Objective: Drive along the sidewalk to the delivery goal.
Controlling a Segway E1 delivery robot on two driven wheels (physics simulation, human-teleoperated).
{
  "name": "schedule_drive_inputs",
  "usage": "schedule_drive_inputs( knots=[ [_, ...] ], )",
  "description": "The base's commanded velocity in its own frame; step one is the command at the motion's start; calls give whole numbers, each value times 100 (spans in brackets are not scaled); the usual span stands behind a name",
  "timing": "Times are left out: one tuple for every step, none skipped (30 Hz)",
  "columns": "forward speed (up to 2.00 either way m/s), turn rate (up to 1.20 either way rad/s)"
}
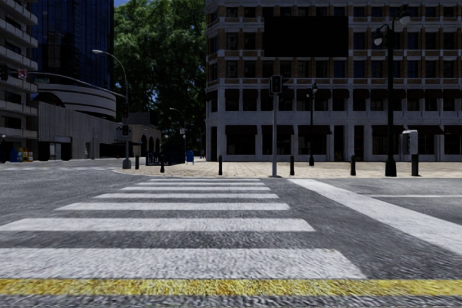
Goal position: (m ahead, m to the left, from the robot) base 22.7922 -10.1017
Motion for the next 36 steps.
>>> schedule_drive_inputs(
  knots=[
    [200,0],
    [200,0],
    [200,0],
    [200,0],
    [200,0],
    [200,0],
    [200,0],
    [200,0],
    [200,0],
    [200,0],
    [200,0],
    [200,0],
    [200,0],
    [200,0],
    [200,0],
    [200,0],
    [200,0],
    [200,0],
    [200,0],
    [200,0],
    [200,0],
    [200,0],
    [200,0],
    [200,0],
    [200,0],
    [200,0],
    [200,0],
    [200,0],
    [200,0],
    [200,0],
    [200,0],
    [200,0],
    [200,0],
    [200,0],
    [200,0],
    [200,0]
  ],
)
